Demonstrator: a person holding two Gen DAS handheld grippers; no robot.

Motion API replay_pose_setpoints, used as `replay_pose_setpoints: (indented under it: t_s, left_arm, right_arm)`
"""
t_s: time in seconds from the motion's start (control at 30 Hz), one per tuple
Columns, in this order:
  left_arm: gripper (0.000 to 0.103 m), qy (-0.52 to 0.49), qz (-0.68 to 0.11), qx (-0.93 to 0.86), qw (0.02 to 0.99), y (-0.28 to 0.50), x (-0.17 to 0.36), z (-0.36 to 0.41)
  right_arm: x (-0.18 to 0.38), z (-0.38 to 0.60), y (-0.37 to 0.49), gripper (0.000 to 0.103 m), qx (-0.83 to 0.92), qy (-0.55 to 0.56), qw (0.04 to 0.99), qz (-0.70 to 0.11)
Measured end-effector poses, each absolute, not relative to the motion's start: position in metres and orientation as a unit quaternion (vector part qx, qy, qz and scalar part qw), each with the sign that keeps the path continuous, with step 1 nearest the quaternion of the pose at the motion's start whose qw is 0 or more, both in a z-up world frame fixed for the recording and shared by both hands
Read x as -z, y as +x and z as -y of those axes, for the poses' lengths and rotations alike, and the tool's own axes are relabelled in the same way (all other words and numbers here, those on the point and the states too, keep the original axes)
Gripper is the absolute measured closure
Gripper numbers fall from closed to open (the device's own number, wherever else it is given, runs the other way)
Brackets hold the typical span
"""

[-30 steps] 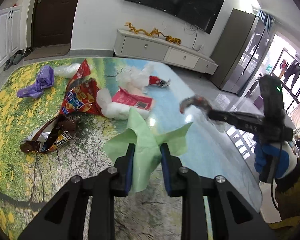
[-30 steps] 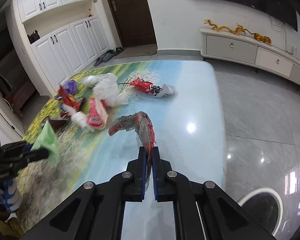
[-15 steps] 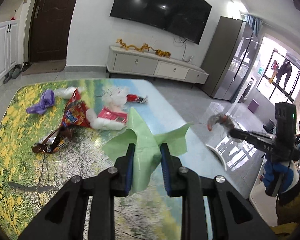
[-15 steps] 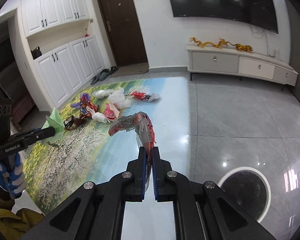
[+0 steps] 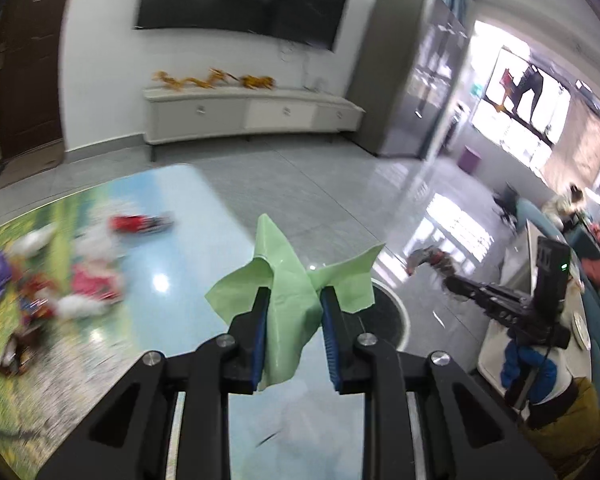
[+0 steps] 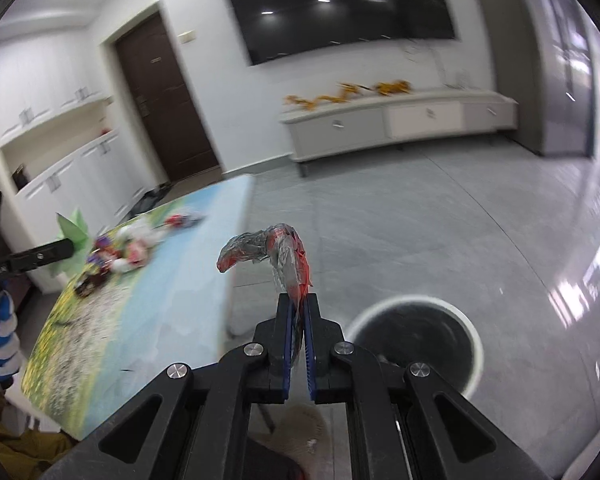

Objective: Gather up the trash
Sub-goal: 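Carry the green sheet and the red wrapper with both tools over the trash bin, then open the left tool to drop the green sheet while the right tool drops the red wrapper into the bin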

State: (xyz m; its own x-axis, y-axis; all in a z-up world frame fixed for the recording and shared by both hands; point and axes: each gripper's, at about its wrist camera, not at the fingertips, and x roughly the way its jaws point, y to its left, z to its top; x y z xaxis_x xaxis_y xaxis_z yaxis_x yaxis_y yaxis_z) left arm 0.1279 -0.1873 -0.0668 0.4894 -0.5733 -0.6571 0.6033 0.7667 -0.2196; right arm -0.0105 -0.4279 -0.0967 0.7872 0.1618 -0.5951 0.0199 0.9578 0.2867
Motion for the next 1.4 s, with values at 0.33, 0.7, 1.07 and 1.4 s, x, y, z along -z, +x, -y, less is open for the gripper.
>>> replay_pose_setpoints:
  t_s: [0.33, 0.7, 1.07, 1.4]
  left_arm:
    - [0.08, 0.069, -0.427, 0.402, 0.807, 0.167, 0.108, 0.342]
    - [0.071, 0.043, -0.484, 0.432, 0.76, 0.208, 0.161, 0.428]
    - [0.045, 0.051, -0.484, 0.433, 0.758, 0.205, 0.169, 0.436]
    - [0.045, 0.035, -0.419, 0.393, 0.818, 0.185, 0.118, 0.359]
  right_arm:
    - [0.164, 0.5, 0.0, 0.097, 0.026, 0.203, 0.906, -0.372]
    - [0.217, 0.533, 0.039, 0.094, 0.046, 0.233, 0.879, -0.414]
    - [0.23, 0.54, 0.034, 0.064, 0.073, 0.238, 0.87, -0.426]
    - [0.187, 0.528, -0.001, 0.055, 0.084, 0.231, 0.888, -0.388]
